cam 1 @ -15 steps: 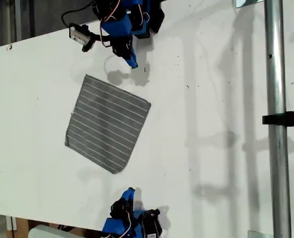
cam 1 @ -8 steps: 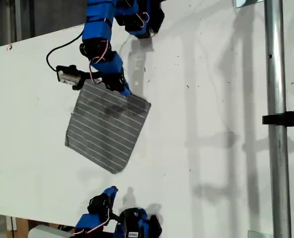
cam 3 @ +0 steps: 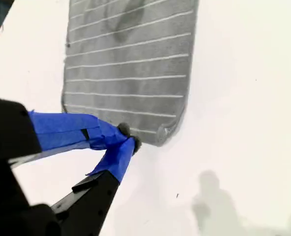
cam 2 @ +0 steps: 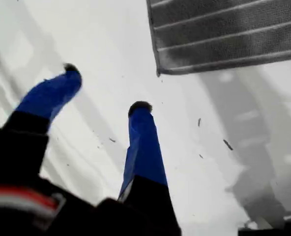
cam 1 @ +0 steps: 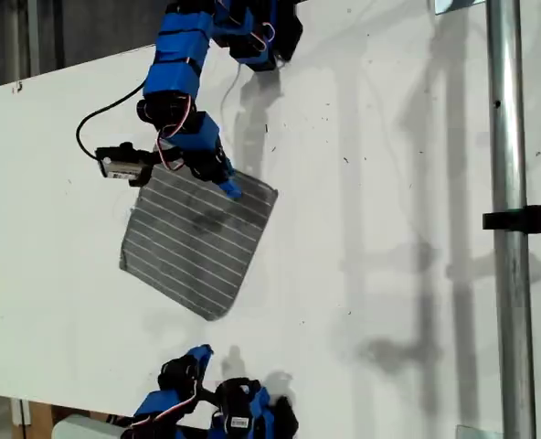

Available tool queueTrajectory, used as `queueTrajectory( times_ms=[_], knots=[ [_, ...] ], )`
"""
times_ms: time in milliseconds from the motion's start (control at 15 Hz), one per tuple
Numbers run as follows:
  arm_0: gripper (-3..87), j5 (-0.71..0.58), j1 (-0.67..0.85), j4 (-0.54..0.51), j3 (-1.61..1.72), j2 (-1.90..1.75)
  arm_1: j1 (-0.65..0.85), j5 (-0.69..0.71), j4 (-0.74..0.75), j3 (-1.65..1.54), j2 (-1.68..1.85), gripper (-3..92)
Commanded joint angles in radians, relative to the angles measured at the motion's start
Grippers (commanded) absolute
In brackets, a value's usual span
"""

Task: Grasp corners of a towel and fold twice.

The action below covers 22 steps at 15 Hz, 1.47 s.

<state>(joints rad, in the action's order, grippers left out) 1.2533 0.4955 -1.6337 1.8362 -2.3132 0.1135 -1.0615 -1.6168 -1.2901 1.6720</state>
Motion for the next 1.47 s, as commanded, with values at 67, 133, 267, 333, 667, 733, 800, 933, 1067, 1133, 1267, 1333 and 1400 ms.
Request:
queueTrajectory(
  times_ms=[67,133,267,333,667,733,800,933,1067,1133,1267,1333,1400],
  knots=[
    [-2.9,-0.025,0.063,-0.012,-0.009,0.003,0.067,0.121,-0.081,0.118,0.011,43.6],
    [-2.9,-0.023,0.067,-0.011,-0.006,0.005,0.075,0.133,-0.081,0.118,-0.009,43.5],
    [-2.9,-0.026,0.069,0.012,-0.011,0.026,0.087,0.169,-0.031,0.097,-0.126,43.3],
    [-2.9,-0.032,0.071,0.018,-0.028,0.049,0.087,0.187,0.003,0.103,-0.224,43.1],
    [-2.9,-0.034,0.061,0.008,-0.067,0.092,0.106,0.201,0.107,0.109,-0.534,40.0],
    [-2.9,-0.032,0.063,0.006,-0.067,0.092,0.107,0.207,0.124,0.103,-0.545,38.1],
    [-2.9,-0.032,0.066,0.006,-0.067,0.092,0.11,0.215,0.14,0.101,-0.561,36.0],
    [-2.9,-0.025,0.066,0.009,-0.061,0.092,0.117,0.219,0.178,0.092,-0.62,28.5],
    [-2.9,-0.02,0.066,0.009,-0.052,0.092,0.112,0.227,0.225,0.094,-0.687,22.0],
    [-2.9,-0.017,0.067,0.009,-0.049,0.092,0.11,0.224,0.242,0.094,-0.709,17.4],
    [-2.9,-0.011,0.064,0.009,-0.046,0.092,0.106,0.218,0.256,0.095,-0.713,-0.2],
    [-2.9,-0.009,0.064,0.009,-0.046,0.092,0.1,0.218,0.268,0.095,-0.703,-0.2],
    [-2.9,-0.006,0.061,0.008,-0.046,0.091,0.094,0.221,0.281,0.101,-0.698,-0.2]
  ],
)
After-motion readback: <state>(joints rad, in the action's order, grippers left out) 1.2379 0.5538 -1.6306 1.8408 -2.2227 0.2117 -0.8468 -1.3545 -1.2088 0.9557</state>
